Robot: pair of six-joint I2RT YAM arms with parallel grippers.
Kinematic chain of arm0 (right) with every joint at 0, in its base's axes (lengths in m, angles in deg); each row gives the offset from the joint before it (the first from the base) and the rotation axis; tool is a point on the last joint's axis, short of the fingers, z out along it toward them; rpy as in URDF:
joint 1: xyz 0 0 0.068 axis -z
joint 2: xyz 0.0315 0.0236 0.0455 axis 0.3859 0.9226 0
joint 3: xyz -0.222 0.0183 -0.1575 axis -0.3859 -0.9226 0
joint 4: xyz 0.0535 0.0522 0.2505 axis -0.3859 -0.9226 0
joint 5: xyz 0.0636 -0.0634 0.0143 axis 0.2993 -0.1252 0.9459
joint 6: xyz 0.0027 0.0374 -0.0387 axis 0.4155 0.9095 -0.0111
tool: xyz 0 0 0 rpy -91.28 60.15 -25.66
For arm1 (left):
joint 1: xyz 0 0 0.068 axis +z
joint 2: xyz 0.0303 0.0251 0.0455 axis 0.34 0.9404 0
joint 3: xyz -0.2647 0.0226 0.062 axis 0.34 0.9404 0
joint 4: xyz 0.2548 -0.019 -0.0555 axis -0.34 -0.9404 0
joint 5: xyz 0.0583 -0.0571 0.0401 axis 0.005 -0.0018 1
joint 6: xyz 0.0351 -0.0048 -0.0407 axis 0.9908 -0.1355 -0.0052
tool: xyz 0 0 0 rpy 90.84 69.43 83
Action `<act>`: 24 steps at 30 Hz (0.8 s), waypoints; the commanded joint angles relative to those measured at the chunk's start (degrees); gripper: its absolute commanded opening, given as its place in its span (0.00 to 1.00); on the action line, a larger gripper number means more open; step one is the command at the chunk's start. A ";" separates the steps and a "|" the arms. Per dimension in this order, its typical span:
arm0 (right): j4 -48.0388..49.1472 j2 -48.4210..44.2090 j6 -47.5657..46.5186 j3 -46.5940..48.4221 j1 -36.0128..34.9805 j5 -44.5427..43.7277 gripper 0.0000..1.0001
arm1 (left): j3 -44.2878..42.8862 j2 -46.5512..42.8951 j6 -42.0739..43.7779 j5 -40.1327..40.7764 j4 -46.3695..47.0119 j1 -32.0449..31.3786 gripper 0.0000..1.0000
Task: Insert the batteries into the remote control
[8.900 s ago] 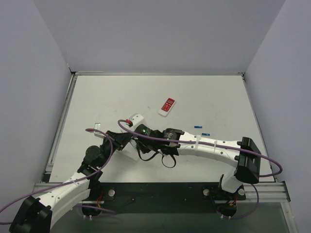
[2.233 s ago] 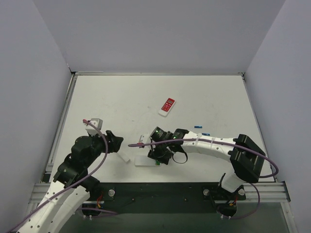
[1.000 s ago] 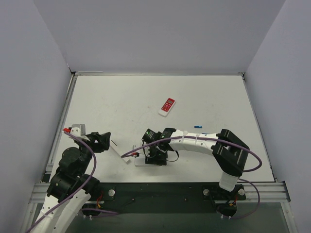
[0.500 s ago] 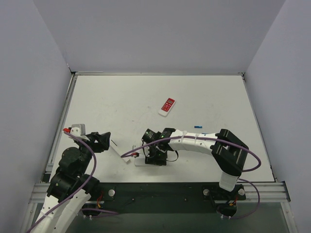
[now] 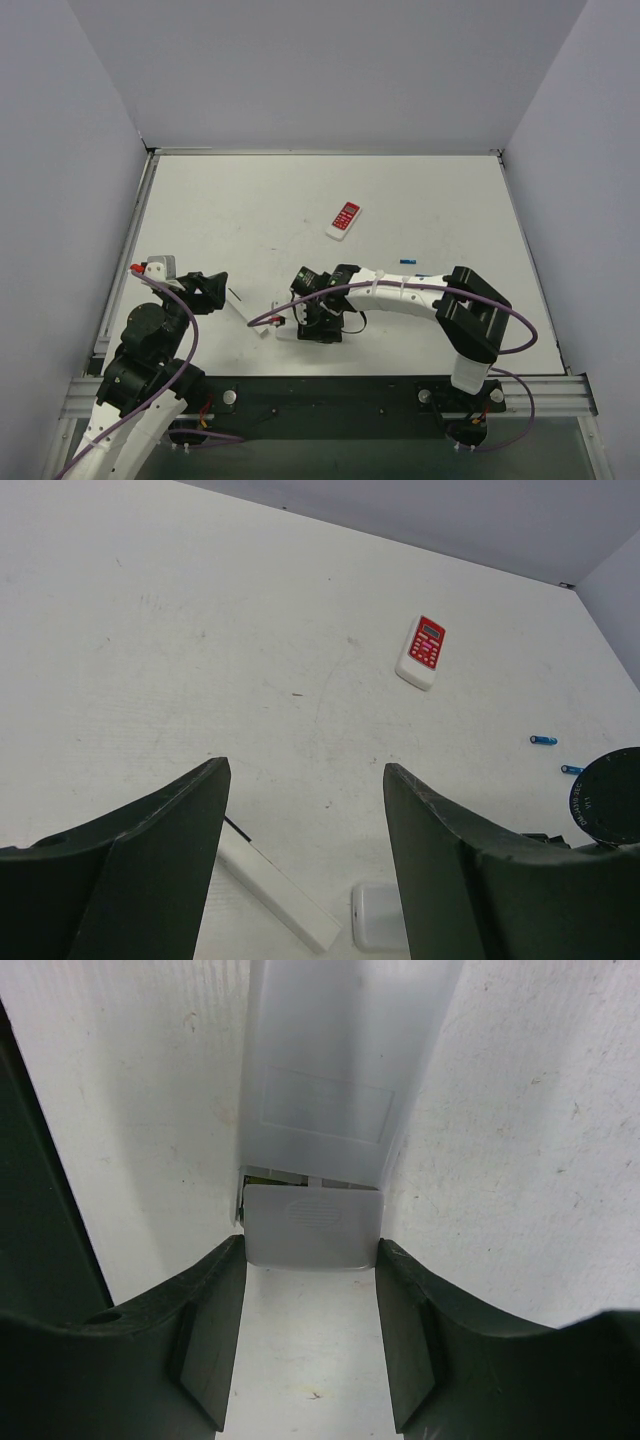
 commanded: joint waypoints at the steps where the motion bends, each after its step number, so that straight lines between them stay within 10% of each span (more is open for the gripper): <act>1: -2.81 0.57 0.47 1.96 -1.00 2.09 0.37 | -0.14 -0.20 0.67 -0.81 1.67 0.40 0.73; 24: -3.69 4.52 13.91 5.30 -1.00 -1.95 0.39 | 0.03 -0.46 0.06 -0.99 1.76 0.40 0.73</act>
